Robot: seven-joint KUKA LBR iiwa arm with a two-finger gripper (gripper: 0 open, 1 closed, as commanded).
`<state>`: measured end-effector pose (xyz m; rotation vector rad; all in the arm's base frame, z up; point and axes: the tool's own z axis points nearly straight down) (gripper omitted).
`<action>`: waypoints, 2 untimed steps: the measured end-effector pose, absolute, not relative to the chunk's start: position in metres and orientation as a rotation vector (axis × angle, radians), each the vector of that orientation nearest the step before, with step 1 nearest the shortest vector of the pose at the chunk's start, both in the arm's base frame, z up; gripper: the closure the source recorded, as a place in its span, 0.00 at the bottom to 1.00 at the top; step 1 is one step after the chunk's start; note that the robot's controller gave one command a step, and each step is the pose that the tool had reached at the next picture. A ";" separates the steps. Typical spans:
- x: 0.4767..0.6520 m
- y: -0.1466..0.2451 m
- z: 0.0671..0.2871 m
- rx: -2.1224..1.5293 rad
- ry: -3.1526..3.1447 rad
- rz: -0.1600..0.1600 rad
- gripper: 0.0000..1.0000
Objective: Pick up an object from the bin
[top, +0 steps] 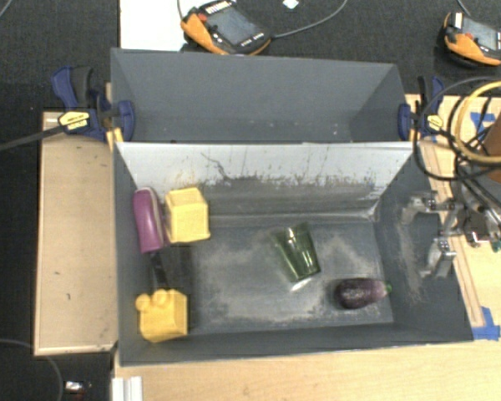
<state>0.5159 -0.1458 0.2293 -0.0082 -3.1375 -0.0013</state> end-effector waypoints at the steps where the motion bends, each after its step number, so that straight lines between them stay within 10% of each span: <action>1: 0.517 -0.145 0.234 0.004 -3.145 0.002 0.00; 2: 0.477 -0.114 0.157 0.326 -3.121 -0.003 0.00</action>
Offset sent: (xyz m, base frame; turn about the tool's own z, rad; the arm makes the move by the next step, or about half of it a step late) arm -0.0377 0.0305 -0.0711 -0.2142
